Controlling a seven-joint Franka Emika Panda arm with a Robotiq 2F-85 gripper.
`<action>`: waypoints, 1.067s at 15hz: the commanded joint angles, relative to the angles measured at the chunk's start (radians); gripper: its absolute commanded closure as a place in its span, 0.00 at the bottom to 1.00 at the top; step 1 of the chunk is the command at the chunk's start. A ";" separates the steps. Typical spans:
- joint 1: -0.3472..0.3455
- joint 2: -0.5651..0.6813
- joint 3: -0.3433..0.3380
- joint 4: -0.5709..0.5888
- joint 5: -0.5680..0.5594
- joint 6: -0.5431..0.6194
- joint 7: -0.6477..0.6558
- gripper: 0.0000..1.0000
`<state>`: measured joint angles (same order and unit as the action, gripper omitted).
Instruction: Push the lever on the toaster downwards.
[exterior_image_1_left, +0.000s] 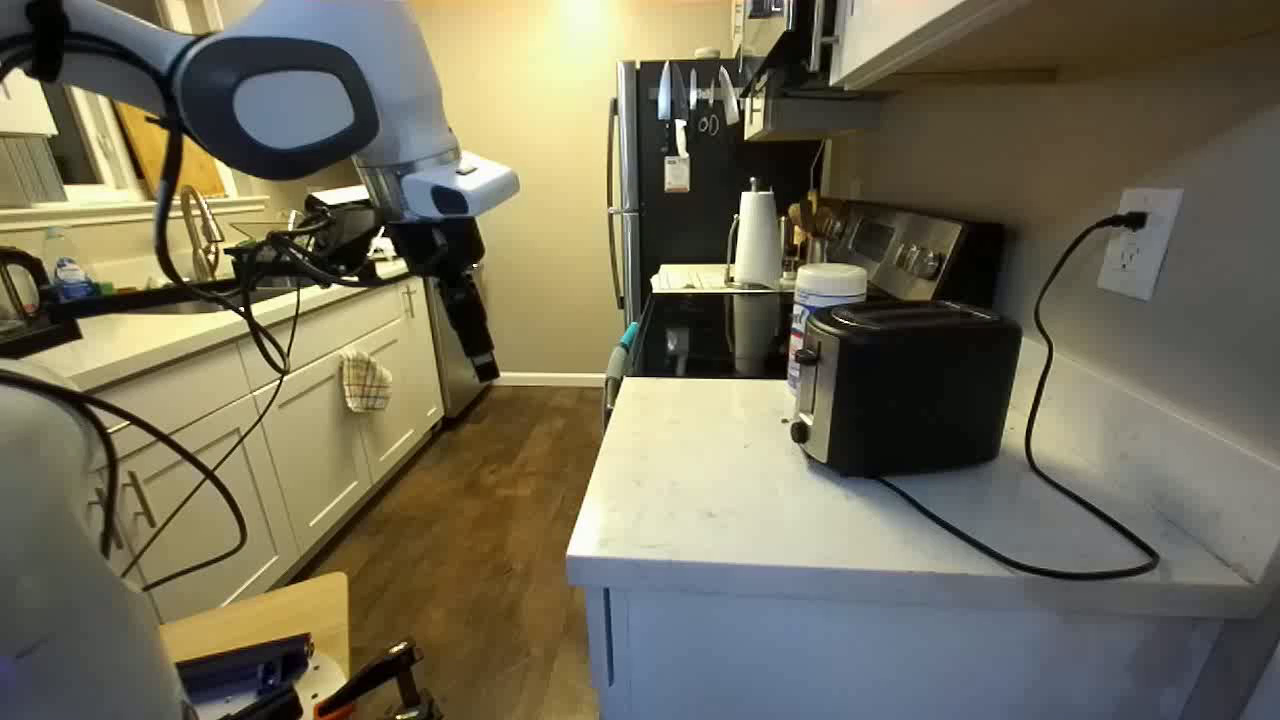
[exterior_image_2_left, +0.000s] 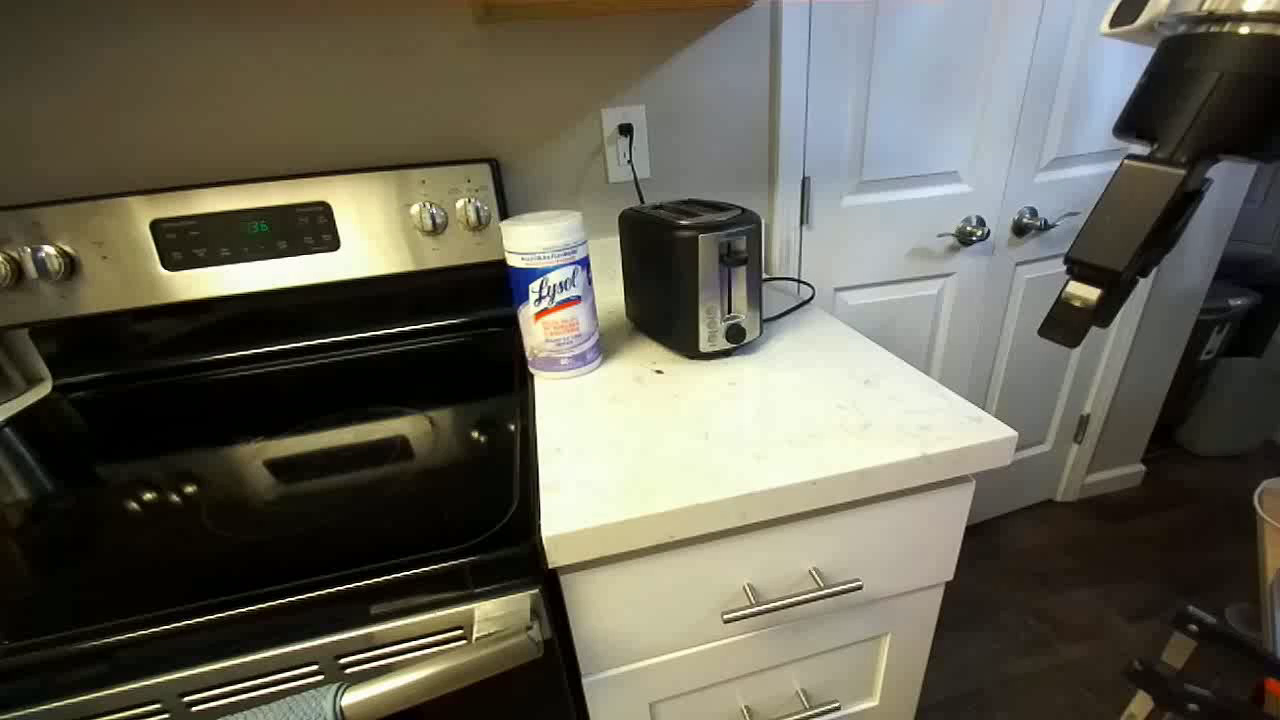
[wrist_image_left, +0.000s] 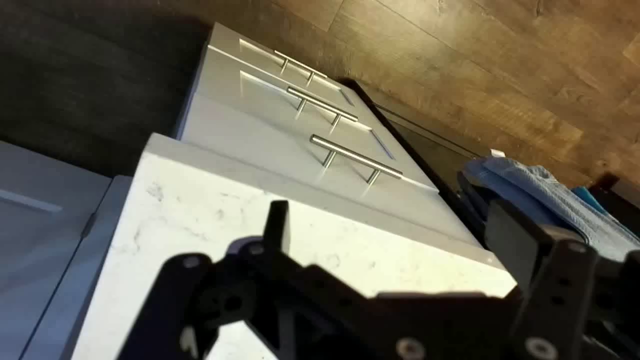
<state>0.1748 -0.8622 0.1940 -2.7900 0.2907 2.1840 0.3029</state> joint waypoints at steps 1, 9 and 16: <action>-0.003 0.002 0.002 -0.011 0.001 -0.011 -0.002 0.00; -0.003 0.011 0.001 -0.039 0.001 -0.011 -0.001 0.00; -0.003 0.011 0.001 -0.039 0.001 -0.011 -0.001 0.00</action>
<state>0.1745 -0.8510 0.1941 -2.8320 0.2907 2.1775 0.3029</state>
